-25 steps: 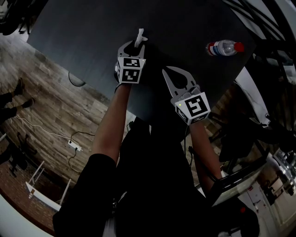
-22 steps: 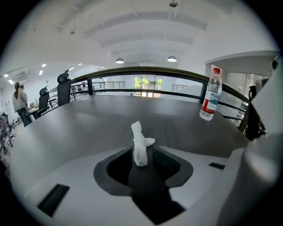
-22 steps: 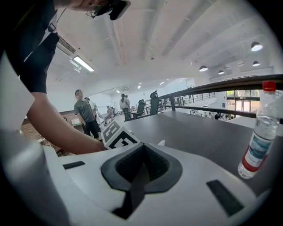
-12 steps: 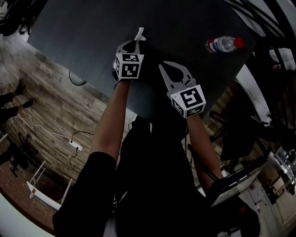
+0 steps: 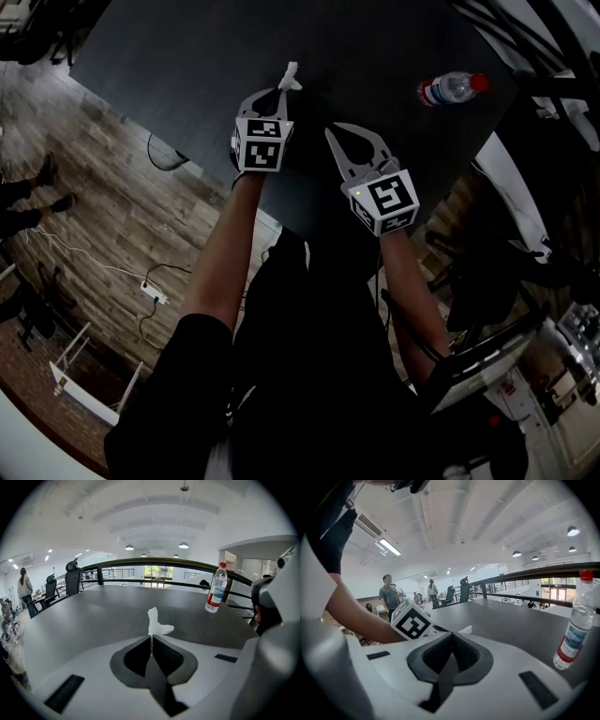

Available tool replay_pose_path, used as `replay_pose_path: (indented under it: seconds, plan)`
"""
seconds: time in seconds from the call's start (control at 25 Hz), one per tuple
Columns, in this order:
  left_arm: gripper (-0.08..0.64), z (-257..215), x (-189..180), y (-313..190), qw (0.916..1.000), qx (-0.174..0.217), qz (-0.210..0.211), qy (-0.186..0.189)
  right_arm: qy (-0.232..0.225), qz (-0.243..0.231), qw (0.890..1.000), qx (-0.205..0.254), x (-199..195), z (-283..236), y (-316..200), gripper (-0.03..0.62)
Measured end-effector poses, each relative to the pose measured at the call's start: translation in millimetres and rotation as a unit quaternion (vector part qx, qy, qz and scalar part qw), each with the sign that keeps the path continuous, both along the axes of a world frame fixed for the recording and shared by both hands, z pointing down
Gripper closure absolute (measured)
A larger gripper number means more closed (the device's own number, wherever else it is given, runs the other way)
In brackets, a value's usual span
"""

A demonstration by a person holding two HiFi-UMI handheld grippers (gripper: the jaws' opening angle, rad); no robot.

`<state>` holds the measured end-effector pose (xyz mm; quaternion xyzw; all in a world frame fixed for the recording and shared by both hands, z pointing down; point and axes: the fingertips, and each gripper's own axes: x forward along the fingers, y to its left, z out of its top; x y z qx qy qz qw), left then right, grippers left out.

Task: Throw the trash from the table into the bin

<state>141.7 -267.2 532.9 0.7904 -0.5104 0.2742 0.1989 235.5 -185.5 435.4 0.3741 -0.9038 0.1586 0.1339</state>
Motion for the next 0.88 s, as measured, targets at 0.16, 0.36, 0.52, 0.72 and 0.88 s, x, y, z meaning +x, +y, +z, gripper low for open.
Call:
replay_pose_path:
  seconds: [0.16, 0.36, 0.52, 0.72, 0.88]
  plan:
    - [0.537, -27, 5, 23, 0.9997, 0.020, 0.009, 0.011, -0.001, -0.003, 1.000, 0.015, 3, -14, 14, 0.586]
    - [0.535, -60, 9, 59, 0.9985, 0.043, 0.018, 0.028, -0.005, -0.006, 0.999, 0.033, 7, -36, 36, 0.586]
    - [0.535, -89, 12, 93, 0.9972, 0.058, 0.019, 0.044, -0.014, -0.005, 0.999, 0.045, 12, -57, 61, 0.586]
    - [0.535, -120, 8, 134, 0.9956, 0.072, 0.018, 0.057, -0.026, -0.021, 0.998, 0.058, 2, -81, 88, 0.586]
    - [0.537, -138, -8, 165, 0.9951, 0.077, 0.001, 0.062, -0.029, -0.048, 0.996, 0.066, -14, -94, 111, 0.586]
